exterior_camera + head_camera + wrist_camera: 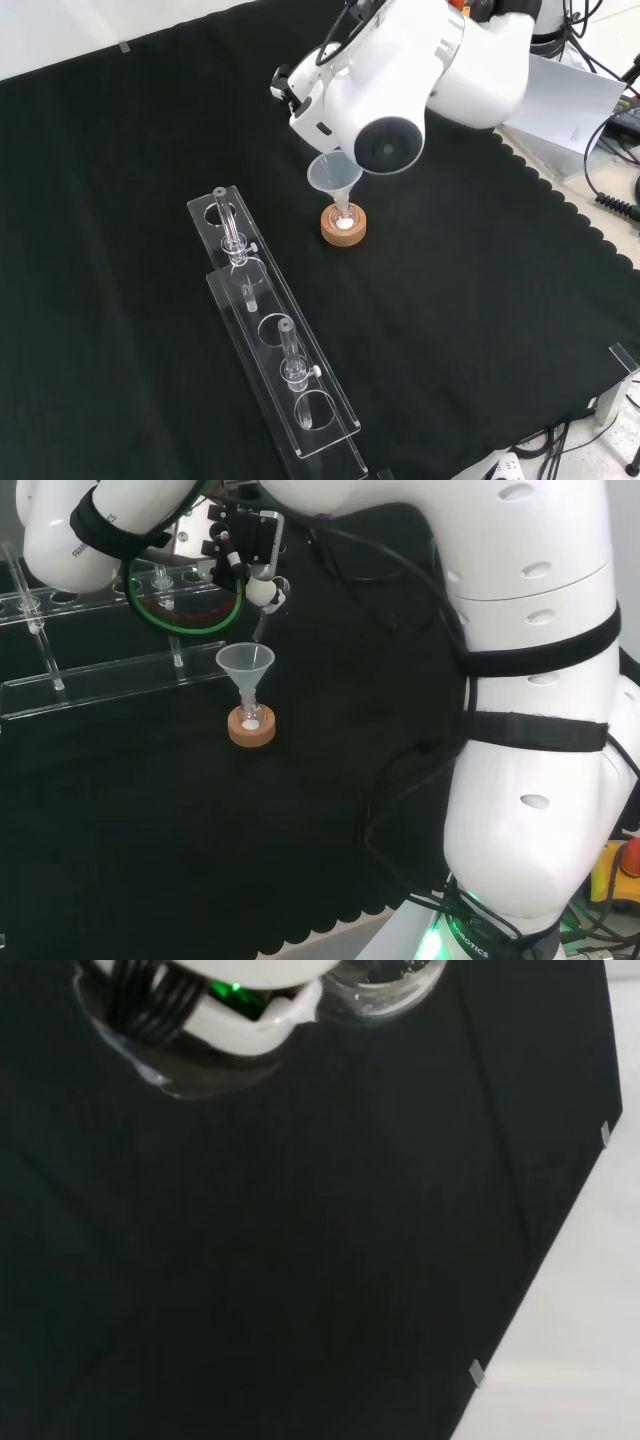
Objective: Pour all the NaCl from the weighing funnel into the round-bottom flask.
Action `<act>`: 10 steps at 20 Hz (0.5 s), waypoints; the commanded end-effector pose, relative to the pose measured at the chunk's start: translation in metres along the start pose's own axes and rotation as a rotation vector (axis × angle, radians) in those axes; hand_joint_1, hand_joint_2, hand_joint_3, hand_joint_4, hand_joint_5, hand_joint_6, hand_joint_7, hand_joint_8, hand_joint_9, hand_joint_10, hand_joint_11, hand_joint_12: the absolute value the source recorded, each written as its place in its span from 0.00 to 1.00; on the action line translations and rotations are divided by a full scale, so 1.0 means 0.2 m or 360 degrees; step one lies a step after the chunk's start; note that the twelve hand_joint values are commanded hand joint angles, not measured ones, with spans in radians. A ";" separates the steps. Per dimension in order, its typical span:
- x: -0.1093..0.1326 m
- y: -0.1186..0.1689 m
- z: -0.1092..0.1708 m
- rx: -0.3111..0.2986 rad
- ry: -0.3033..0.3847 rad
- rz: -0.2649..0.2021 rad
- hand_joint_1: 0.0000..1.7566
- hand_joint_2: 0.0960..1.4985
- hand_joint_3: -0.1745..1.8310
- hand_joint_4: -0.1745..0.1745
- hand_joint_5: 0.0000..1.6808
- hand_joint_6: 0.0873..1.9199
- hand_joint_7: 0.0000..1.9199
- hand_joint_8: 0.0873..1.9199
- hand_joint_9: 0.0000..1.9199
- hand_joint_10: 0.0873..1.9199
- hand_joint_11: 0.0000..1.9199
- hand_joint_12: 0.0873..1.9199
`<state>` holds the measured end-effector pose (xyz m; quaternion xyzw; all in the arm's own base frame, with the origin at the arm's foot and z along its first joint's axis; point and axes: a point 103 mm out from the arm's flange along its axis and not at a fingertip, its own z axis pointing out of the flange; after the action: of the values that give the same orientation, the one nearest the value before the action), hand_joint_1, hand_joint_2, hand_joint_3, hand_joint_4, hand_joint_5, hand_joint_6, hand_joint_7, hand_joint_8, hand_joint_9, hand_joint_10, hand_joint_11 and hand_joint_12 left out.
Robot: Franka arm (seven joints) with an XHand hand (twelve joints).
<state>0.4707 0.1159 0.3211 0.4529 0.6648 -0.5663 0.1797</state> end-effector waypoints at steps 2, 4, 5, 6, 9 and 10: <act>-0.05 -0.01 0.05 -0.0081 0.0120 -0.0013 0.64 0.43 0.39 0.93 0.74 0.33 0.69 0.12 0.75 0.00 0.65 0.36; -0.07 -0.01 0.06 -0.0097 0.0152 -0.0015 0.64 0.43 0.39 0.93 0.74 0.33 0.69 0.12 0.75 0.00 0.65 0.36; -0.08 -0.02 0.06 -0.0100 0.0165 -0.0016 0.64 0.43 0.39 0.93 0.74 0.33 0.69 0.12 0.75 0.00 0.65 0.36; -0.09 -0.02 0.06 -0.0105 0.0173 -0.0014 0.64 0.43 0.39 0.93 0.74 0.33 0.69 0.12 0.75 0.00 0.65 0.36; -0.10 -0.02 0.07 -0.0119 0.0224 -0.0018 0.64 0.43 0.39 0.93 0.74 0.34 0.69 0.12 0.75 0.00 0.65 0.36; -0.11 -0.02 0.08 -0.0125 0.0253 -0.0023 0.64 0.43 0.39 0.93 0.74 0.34 0.69 0.12 0.75 0.00 0.65 0.36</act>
<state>0.4746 0.0978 0.3335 0.4763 0.6943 -0.5169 0.1549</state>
